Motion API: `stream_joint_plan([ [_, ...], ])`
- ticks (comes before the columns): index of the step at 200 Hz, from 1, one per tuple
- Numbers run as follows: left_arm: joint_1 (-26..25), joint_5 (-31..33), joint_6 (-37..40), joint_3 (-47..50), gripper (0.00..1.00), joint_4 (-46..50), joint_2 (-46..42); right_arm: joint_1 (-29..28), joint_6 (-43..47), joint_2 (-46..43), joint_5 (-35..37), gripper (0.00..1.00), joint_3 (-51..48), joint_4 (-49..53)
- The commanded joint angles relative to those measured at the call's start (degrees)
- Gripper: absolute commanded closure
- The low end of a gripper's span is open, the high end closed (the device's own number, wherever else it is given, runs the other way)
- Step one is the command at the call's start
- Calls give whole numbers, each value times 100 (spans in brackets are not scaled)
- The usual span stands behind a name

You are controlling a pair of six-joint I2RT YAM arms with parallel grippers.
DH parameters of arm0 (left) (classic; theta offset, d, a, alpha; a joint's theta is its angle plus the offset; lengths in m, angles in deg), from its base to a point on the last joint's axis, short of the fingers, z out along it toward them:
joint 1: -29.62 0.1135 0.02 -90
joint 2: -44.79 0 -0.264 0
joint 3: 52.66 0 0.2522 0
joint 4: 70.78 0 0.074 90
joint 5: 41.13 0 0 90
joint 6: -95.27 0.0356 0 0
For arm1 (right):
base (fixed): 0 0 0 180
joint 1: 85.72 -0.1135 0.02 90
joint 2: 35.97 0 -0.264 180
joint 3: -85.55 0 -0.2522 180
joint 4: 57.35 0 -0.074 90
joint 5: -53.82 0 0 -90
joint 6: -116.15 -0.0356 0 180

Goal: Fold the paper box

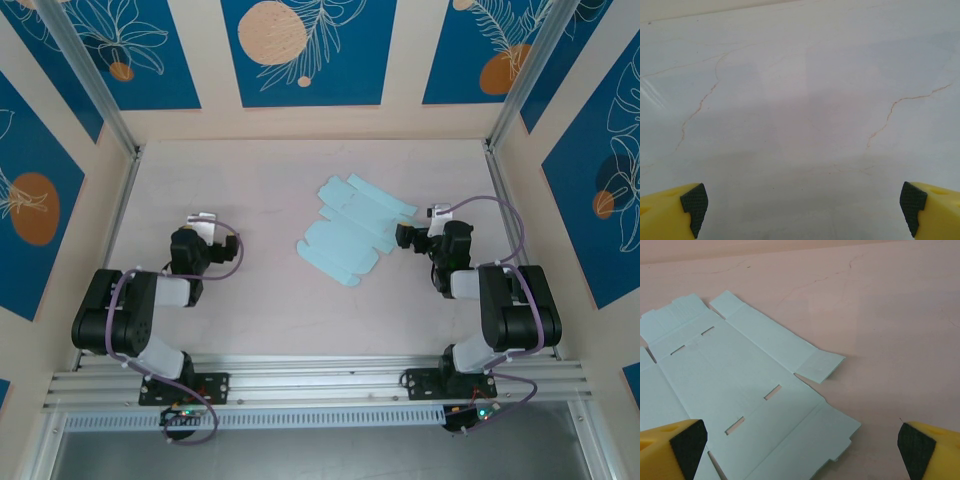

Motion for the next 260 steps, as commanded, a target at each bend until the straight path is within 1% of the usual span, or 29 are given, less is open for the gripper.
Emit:
stream_joint_plan([
  [1,100,25,-50,-70,0,-59,-16,-27,-52,-10,36,0,77,-77],
  [11,98,17,-50,-66,0,-55,-22,-24,-61,-33,48,0,113,-32],
  [28,101,-39,-33,-69,0,-50,-33,-25,-103,-235,118,0,275,456],
  [56,100,-70,-18,-169,0,383,-375,-16,-216,-438,394,0,552,1120],
  [73,101,54,-54,-325,0,957,-727,-29,-281,-611,458,0,832,1741],
  [88,82,50,-53,-516,0,1579,-1119,-56,-435,-795,713,0,1068,2312],
  [103,86,88,-417,-652,0,2023,-1558,-38,-799,-944,796,0,1384,2968],
  [124,49,-320,-917,-831,0,2394,-1995,-49,-1234,-1067,717,0,1840,3823],
  [139,4,-512,-1390,-1159,0,2784,-2049,-40,-1499,-1055,689,1,2189,4428],
  [153,-107,-776,-1673,-1498,0,2990,-1943,-34,-1677,-992,553,0,2437,4798],
  [164,-281,-865,-1827,-1739,0,3037,-1835,-9,-1814,-922,369,0,2635,5067],
  [188,-753,-705,-2035,-2328,0,3130,-1416,44,-2091,-672,39,0,3013,5591],
  [213,-1142,-771,-2180,-3137,0,3316,-629,157,-2355,-454,-210,1,3218,5891],
  [248,-1592,-1101,-2150,-4532,0,3778,723,350,-2495,-107,-802,0,3398,6116],
  [260,-1681,-1250,-2141,-5024,0,4018,1162,371,-2454,65,-894,3,3522,6251],
])
